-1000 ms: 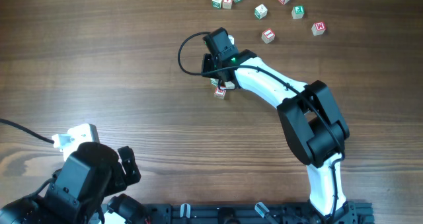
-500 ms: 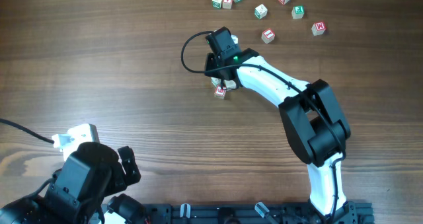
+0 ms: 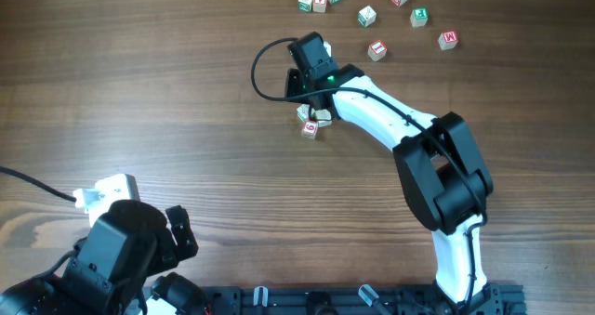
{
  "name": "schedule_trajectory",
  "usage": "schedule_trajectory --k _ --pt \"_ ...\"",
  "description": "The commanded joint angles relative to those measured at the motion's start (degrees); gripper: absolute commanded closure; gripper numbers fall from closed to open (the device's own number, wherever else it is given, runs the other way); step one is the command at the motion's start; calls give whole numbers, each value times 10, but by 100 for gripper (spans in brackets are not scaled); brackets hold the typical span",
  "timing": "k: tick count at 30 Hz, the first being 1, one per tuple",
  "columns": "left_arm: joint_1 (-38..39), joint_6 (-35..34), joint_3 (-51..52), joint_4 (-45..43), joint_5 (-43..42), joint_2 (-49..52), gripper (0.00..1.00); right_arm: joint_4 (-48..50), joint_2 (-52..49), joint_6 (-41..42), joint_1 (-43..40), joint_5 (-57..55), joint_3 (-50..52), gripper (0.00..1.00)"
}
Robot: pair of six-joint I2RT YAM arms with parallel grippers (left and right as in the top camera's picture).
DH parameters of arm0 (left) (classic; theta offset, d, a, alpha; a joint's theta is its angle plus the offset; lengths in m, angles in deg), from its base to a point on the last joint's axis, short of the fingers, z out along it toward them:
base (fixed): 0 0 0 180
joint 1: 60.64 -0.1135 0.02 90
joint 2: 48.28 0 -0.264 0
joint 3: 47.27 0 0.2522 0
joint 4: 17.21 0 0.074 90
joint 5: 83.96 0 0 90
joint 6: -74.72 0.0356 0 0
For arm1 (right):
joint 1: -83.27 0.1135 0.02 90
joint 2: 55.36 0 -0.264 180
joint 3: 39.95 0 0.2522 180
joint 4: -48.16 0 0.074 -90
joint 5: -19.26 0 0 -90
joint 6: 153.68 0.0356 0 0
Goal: Form a circle
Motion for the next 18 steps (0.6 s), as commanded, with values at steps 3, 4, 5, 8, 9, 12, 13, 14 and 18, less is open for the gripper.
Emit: schedule_trajectory --k 3,4,5,8,9,12,13,14,18 --pt "-3 -7 1 0 -1 -1 0 -13 -9 -28 0 23 -13 95" --pt "-3 -7 1 0 -1 -1 0 -12 -9 -32 0 28 -13 95" --pt "-3 -7 1 0 -1 -1 0 -13 -9 -35 0 32 -13 95" --pt "-3 -7 1 0 -1 -1 0 -10 -9 -46 1 39 -13 95" --pt "-3 -7 1 0 -1 -1 0 -10 -9 -46 1 41 -13 95" --pt "-3 -7 1 0 -1 -1 0 -5 -9 -57 1 53 -13 95" --pt "-3 -7 1 0 -1 -1 0 -4 -9 -61 1 60 -13 95" --pt "-3 -7 1 0 -1 -1 0 -4 -9 -61 2 61 -13 95" --pt "-3 -7 1 0 -1 -1 0 -9 -9 -72 12 61 -13 95"
